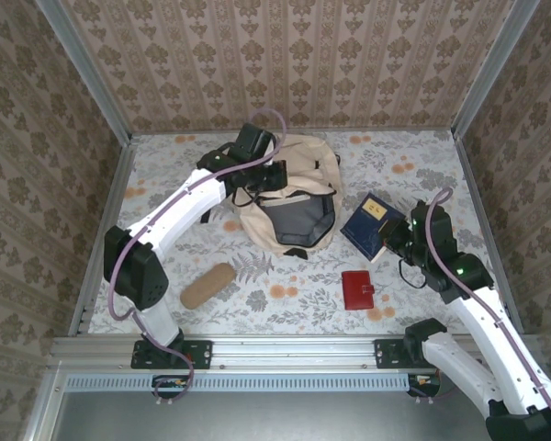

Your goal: Pack the student bag

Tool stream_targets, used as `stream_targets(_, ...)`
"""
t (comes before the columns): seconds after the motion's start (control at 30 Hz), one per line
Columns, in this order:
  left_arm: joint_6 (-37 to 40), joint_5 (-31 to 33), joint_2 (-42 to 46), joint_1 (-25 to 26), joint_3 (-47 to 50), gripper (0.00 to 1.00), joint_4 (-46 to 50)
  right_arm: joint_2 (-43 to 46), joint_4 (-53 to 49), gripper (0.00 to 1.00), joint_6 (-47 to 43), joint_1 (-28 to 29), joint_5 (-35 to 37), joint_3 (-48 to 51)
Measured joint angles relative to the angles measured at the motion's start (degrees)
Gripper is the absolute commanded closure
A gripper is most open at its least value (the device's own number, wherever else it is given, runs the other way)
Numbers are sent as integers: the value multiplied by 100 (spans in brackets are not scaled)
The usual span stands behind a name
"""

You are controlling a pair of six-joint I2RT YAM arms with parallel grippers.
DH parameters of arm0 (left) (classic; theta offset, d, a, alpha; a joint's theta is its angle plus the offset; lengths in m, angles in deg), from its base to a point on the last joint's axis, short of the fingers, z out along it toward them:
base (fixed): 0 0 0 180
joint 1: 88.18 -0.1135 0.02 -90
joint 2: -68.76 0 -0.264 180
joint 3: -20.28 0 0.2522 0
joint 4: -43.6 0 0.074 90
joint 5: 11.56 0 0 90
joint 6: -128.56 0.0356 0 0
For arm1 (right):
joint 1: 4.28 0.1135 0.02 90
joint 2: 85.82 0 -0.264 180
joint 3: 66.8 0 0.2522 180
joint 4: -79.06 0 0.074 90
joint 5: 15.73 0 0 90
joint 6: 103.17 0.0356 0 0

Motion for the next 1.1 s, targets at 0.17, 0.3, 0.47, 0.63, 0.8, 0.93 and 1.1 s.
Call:
stream_targets(0.17,-157,-214,-39,-46,-125,100,-382,-87,763,89,361,-50,-1309,291)
stream_targets(0.3,-229,-391,-39,-59,-170,100,-605,-551,1969,89,981,-50,-2070,833)
stream_targets(0.47,-236,-592,-39,-57,-170,100,-664,-1327,3176,90,1617,-50,-2146,1047)
stream_targets(0.63,-229,-734,-39,-59,-170,100,-662,-1799,4081,90,1906,-50,-1961,1045)
stream_targets(0.8,-212,-809,-39,-63,-168,100,-658,-1934,4472,90,1978,-33,-1563,1029)
stream_targets(0.93,-216,-839,-39,-68,-166,100,-662,-2520,5257,91,2144,181,-1266,1027)
stream_targets(1.1,-304,-883,-39,-79,-166,100,-693,-3641,6054,89,2369,763,-619,887)
